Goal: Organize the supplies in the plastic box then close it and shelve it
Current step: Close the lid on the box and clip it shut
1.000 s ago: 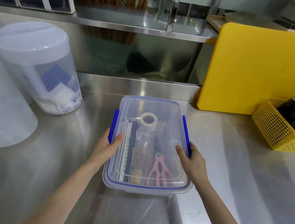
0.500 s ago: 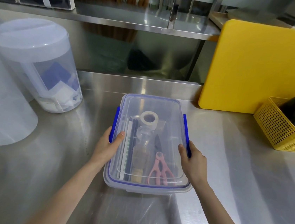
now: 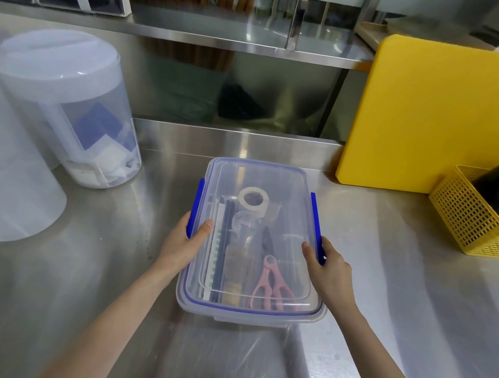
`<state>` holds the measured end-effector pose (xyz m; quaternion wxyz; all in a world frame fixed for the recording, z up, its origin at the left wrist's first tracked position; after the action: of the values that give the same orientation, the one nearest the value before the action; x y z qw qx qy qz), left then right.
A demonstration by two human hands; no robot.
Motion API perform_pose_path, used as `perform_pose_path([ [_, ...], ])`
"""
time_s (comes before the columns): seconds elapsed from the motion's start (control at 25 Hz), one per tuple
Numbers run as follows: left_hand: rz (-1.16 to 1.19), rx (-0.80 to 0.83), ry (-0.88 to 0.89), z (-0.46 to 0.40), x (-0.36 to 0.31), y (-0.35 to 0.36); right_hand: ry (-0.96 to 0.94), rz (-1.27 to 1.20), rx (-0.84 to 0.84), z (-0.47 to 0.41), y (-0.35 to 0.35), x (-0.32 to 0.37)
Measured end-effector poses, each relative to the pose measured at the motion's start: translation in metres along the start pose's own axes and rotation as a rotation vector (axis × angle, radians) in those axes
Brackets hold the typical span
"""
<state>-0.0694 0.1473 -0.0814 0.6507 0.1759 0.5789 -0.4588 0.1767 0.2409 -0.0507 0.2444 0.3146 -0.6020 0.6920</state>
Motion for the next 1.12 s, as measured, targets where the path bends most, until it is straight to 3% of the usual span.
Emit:
perform_pose_path([
  [0.4,0.004,-0.002,-0.027,0.006,0.0,-0.004,0.127,-0.102,0.13,0.01,0.004,-0.004],
  [0.64,-0.048,0.074,-0.06,0.015,0.008,-0.004,0.132,-0.091,0.103,0.014,0.006,-0.016],
  [1.12,-0.014,-0.031,-0.018,0.028,0.005,-0.017,0.05,-0.105,0.015,0.021,0.005,-0.009],
])
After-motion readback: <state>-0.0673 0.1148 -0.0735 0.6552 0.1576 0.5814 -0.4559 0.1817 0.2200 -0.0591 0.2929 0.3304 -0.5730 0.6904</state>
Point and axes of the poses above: each hand's wrist, its own z-axis away from the middle knuckle, its own y-axis out of the palm, x = y × z, the point moved 9 cm from there along -z, towards the middle knuckle, and after that the axes turned 4 degrees about -x, right-handed, at the moved point
